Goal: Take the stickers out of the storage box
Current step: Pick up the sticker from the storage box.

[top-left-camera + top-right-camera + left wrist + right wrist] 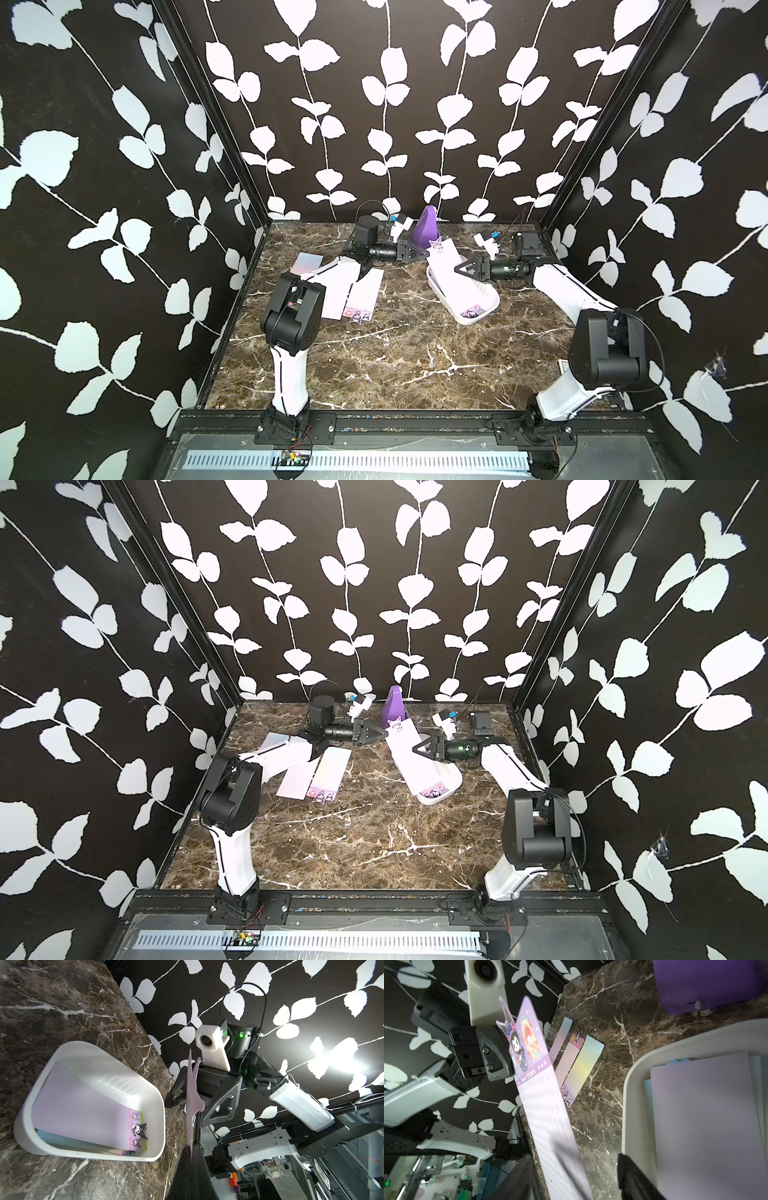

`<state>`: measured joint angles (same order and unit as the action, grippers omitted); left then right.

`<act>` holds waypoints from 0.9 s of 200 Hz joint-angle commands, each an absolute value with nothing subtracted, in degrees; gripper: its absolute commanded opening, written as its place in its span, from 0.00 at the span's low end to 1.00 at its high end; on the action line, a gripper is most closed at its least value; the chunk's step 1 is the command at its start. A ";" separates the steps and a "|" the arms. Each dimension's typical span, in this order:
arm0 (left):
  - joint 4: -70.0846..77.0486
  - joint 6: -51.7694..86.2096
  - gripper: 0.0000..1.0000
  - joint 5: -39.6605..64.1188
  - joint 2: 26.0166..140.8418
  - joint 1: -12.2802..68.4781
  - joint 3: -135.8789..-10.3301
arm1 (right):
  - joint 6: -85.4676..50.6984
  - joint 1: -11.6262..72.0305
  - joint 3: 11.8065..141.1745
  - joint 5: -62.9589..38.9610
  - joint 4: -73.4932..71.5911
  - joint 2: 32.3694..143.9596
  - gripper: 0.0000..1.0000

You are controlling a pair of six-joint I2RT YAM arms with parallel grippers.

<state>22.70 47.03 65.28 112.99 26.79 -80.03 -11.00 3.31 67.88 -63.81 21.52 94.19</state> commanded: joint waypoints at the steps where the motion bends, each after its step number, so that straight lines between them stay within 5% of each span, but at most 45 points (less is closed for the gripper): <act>1: 24.57 47.11 0.00 66.84 109.87 26.38 -79.93 | -11.44 3.25 69.83 -68.14 20.40 95.16 0.47; 74: 23.03 46.24 0.00 65.43 110.40 25.59 -80.11 | -12.09 3.41 69.68 -69.37 19.91 95.90 0.00; 93: 23.03 46.06 0.00 64.79 110.32 25.32 -79.82 | -12.74 3.76 69.17 -68.56 18.91 95.57 0.00; 139: 17.24 41.53 0.34 61.62 108.94 24.62 -79.64 | -14.37 5.87 67.88 -64.99 16.65 94.08 0.00; 180: 3.63 30.97 0.47 54.87 105.67 23.49 -79.85 | -17.40 9.72 66.97 -60.26 13.50 93.02 0.00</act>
<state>12.60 39.11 59.48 111.24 24.27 -79.99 -15.27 7.49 67.85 -63.77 16.91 95.20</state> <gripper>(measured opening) 0.437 0.043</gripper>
